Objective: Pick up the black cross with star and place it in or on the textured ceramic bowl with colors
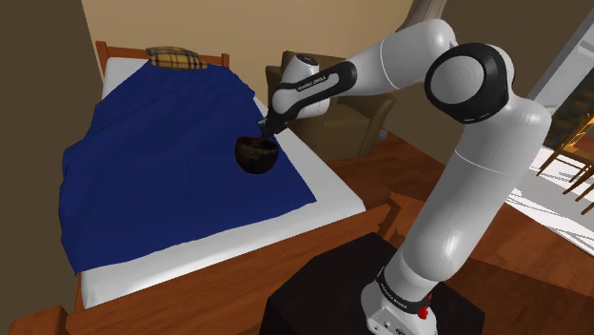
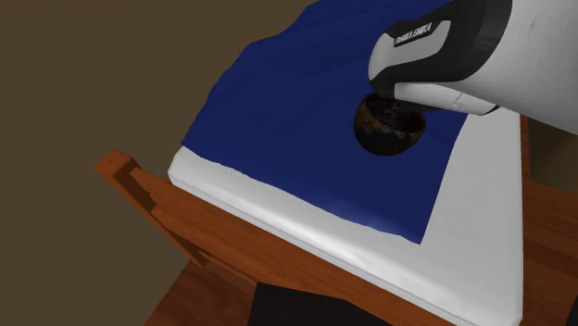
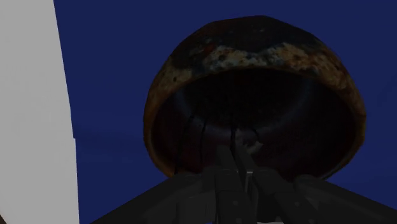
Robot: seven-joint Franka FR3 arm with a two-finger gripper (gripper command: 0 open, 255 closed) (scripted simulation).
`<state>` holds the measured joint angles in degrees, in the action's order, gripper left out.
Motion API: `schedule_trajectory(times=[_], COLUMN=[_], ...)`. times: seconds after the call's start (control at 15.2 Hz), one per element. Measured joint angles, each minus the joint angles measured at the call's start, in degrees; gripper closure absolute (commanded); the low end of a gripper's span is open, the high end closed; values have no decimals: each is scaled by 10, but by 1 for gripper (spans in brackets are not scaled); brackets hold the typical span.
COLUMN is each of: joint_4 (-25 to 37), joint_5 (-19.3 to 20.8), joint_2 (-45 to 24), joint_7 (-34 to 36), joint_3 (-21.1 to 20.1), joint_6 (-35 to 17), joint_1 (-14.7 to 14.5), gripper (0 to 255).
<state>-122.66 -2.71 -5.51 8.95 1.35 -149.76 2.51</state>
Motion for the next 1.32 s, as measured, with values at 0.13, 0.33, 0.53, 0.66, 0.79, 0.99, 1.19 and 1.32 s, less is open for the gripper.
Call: schedule_trajectory(times=[0.13,0.33,0.53,0.66,0.79,0.99,1.19,1.32], joint_4=[0,0,-1,-1,-2,-1,-5,-5], joint_5=[0,0,0,0,1,4,5,5], joint_2=[-1,-1,-1,-1,7,44,59,61], joint_7=[0,0,0,0,2,2,3,4], joint_3=[0,0,0,0,0,1,1,1], joint_6=[-1,-1,-1,-1,5,43,54,55], joint_1=[0,0,0,0,0,0,1,0], gripper=[255,0,0,0,0,0,0,0])
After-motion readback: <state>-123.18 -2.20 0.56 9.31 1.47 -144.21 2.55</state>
